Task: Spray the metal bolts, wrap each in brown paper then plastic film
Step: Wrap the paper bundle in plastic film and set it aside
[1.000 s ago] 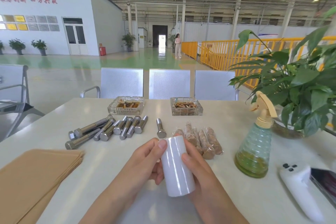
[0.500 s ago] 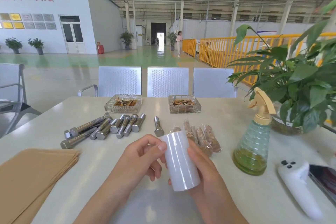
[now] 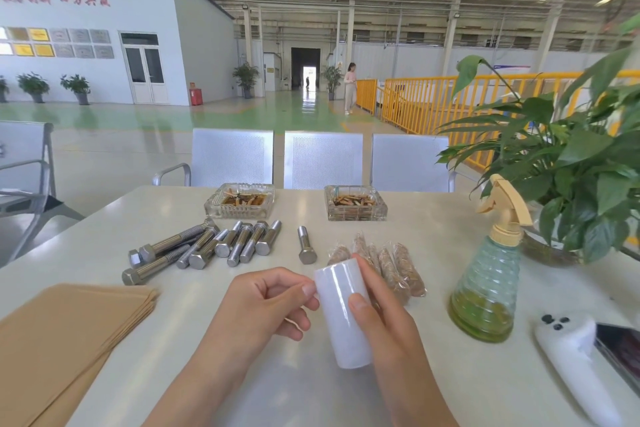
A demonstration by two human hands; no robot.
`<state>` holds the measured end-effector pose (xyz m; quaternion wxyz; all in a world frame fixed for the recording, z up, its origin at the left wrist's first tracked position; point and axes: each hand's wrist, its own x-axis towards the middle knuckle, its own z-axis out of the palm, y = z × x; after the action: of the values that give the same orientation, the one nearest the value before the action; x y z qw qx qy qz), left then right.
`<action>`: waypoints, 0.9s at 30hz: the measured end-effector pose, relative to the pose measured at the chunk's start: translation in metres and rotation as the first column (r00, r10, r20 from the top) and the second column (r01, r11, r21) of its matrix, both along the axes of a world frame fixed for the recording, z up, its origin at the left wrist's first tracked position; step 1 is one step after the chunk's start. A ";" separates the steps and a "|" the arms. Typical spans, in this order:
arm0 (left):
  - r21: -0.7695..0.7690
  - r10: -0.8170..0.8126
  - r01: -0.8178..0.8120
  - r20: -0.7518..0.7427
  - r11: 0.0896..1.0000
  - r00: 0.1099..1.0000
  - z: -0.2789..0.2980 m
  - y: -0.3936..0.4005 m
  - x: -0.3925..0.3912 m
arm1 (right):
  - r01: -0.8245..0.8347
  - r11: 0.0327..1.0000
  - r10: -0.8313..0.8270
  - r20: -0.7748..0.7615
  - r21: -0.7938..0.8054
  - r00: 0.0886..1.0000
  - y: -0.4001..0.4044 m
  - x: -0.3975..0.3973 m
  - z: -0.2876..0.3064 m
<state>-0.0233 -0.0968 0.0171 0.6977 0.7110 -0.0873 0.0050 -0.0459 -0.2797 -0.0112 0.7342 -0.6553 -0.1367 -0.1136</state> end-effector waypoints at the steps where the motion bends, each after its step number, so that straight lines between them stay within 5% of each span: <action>1: 0.004 0.007 -0.007 -0.005 1.000 1.000 0.000 0.000 0.000 | -0.003 1.000 0.003 -0.006 -0.006 1.000 0.000 0.000 0.000; 6: 0.014 0.053 -0.053 -0.049 0.999 0.997 0.001 -0.005 -0.002 | -0.022 0.998 0.028 -0.101 0.054 0.995 0.003 -0.002 0.002; 12: -0.113 0.105 -0.115 -0.093 0.987 0.990 0.001 -0.008 -0.002 | -0.127 0.888 0.284 -0.310 0.442 0.907 -0.001 0.000 0.012; 16: -0.130 0.112 -0.117 -0.042 0.985 0.993 -0.001 -0.007 -0.002 | -0.150 0.880 0.319 -0.330 0.450 0.888 0.000 0.000 0.011; 22: 0.147 0.051 -0.093 0.270 0.985 0.962 -0.003 -0.009 -0.005 | -0.095 0.857 0.309 -0.359 0.506 0.880 -0.006 -0.002 0.015; 27: 0.223 -0.035 -0.035 0.303 0.974 0.952 0.001 -0.009 -0.009 | -0.076 0.823 0.345 -0.388 0.563 0.855 -0.009 -0.005 0.018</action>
<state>-0.0321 -0.1062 0.0184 0.5907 0.7762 -0.1940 0.1050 -0.0514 -0.2887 0.0071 0.9040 -0.4151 0.0098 0.1014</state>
